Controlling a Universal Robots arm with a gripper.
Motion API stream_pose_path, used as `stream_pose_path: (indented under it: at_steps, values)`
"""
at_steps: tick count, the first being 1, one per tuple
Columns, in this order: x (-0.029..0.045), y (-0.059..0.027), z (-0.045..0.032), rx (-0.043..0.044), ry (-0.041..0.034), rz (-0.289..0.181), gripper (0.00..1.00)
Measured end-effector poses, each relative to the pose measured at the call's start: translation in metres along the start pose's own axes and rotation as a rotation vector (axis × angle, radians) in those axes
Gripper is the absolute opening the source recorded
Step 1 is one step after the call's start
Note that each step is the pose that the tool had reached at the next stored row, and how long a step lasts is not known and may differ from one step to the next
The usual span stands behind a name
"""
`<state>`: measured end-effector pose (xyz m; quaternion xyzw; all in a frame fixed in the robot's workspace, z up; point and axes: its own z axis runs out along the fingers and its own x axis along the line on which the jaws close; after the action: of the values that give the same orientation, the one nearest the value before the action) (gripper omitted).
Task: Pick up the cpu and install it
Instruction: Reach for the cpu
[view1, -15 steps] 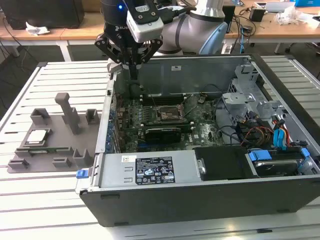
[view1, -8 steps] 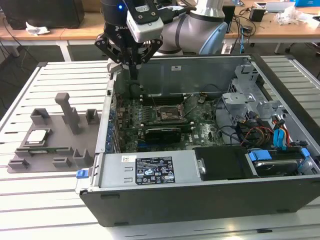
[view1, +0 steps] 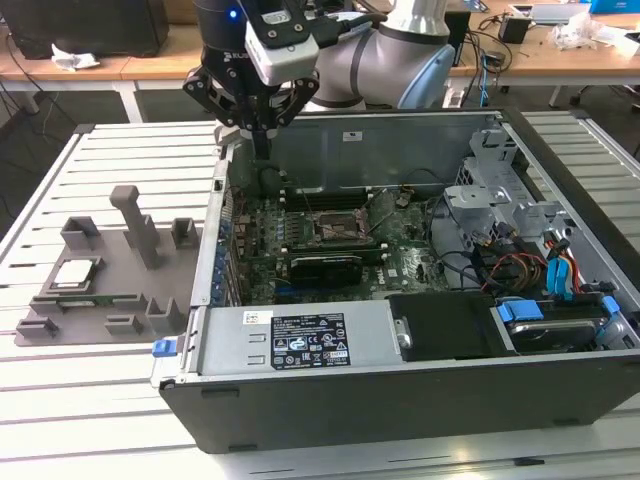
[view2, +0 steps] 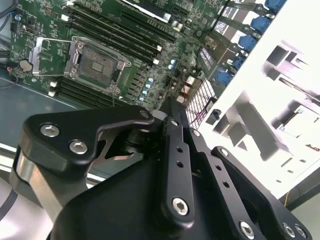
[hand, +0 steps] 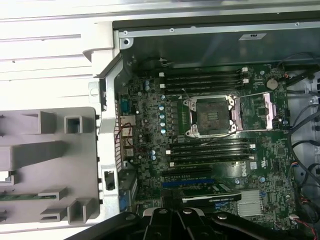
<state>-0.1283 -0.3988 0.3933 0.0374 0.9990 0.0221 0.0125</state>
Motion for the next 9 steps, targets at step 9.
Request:
stream_pose_path:
  at_steps: [9]
  values:
    - [0.0071,-0.0005,-0.0002,0.0,0.0001,0.0,0.11]
